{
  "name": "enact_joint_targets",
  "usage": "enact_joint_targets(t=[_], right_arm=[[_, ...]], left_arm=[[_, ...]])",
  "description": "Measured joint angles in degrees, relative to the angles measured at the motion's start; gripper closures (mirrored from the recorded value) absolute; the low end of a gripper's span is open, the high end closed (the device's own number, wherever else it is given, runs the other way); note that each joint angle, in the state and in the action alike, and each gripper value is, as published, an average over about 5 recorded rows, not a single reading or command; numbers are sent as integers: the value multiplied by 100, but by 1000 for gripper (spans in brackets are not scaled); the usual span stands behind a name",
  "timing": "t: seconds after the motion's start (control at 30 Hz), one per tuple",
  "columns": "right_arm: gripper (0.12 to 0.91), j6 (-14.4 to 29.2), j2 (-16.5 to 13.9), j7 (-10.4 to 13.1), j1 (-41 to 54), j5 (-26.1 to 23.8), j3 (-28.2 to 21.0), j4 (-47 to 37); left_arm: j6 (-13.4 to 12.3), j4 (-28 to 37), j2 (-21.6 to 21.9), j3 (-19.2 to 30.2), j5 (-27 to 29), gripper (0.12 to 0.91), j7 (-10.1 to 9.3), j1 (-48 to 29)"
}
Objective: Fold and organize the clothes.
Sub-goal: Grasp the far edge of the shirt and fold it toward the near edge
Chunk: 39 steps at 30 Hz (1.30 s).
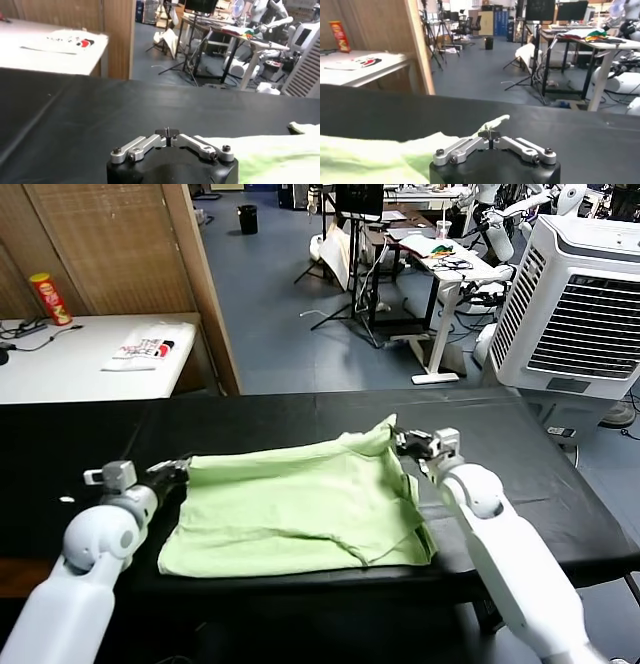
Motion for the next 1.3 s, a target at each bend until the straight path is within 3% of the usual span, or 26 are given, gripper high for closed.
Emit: enact_joint_targets(t=[0.43, 0.87, 1.1, 1.3], right_arm=[[903, -526, -644, 360, -1518, 160, 388, 1601], [903, -949, -696, 567, -2227, -43, 466, 2147], [903, -1077, -725, 645, -2383, -24, 516, 2336], [901, -1153, -751, 684, -2498, 74, 571, 2440]], left_arm=[[75, -1017, 288, -449, -73, 901, -126, 1242], [73, -1476, 130, -531, 379, 901, -130, 2202], [-3, -1447, 3, -506, 569, 901, -156, 2334], [-80, -1346, -60, -431, 822, 901, -301, 2283]])
